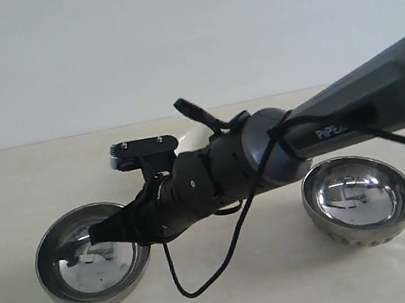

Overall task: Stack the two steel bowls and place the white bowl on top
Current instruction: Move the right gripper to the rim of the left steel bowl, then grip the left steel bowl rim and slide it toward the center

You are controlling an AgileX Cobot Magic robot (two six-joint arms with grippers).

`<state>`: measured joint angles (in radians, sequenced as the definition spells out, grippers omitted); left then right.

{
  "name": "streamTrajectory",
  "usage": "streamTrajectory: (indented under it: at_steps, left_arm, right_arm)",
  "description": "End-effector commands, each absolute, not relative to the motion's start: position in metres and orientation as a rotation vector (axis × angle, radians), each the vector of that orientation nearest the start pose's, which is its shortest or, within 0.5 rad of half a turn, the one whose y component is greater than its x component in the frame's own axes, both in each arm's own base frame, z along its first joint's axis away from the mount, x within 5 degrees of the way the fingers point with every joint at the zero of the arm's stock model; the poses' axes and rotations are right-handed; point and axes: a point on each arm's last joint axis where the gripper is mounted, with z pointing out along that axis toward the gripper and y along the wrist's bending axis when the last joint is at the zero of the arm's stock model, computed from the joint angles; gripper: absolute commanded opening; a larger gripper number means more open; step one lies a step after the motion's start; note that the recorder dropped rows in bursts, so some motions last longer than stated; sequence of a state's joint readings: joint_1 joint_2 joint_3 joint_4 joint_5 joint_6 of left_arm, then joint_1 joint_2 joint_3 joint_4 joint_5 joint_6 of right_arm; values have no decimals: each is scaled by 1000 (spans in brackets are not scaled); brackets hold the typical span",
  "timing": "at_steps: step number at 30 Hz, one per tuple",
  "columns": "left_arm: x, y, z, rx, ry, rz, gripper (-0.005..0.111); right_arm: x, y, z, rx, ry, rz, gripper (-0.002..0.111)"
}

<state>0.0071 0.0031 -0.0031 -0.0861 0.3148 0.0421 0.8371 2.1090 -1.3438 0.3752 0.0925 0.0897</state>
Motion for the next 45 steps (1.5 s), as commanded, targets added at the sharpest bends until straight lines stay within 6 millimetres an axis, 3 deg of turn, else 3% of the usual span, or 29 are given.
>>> streamTrajectory:
  at_steps: [1,9,14,17,21,25,29,36,45]
  left_arm:
    - [54,-2,185,-23,1790,-54,4]
    - [54,-2,185,-23,1790,-54,4]
    - [54,-2,185,-23,1790,-54,4]
    - [54,-2,185,-23,1790,-54,4]
    - [54,-2,185,-23,1790,-54,4]
    - [54,-2,185,-23,1790,-54,4]
    - [54,-2,185,-23,1790,-54,4]
    - [54,-2,185,-23,1790,-54,4]
    - [54,-2,185,-23,1790,-54,4]
  right_arm:
    - [296,330,193,-539,2333,684,0]
    - [298,283,238,-584,2449,602,0]
    - [295,253,248,-569,2516,347,0]
    - [287,230,232,-562,2537,193,0]
    - [288,207,202,-449,2564,219,0]
    - [287,208,192,-456,2537,251,0]
    - [291,212,166,-464,2596,222,0]
    - [295,216,167,-432,2549,275,0]
    - [306,199,167,-333,2573,249,0]
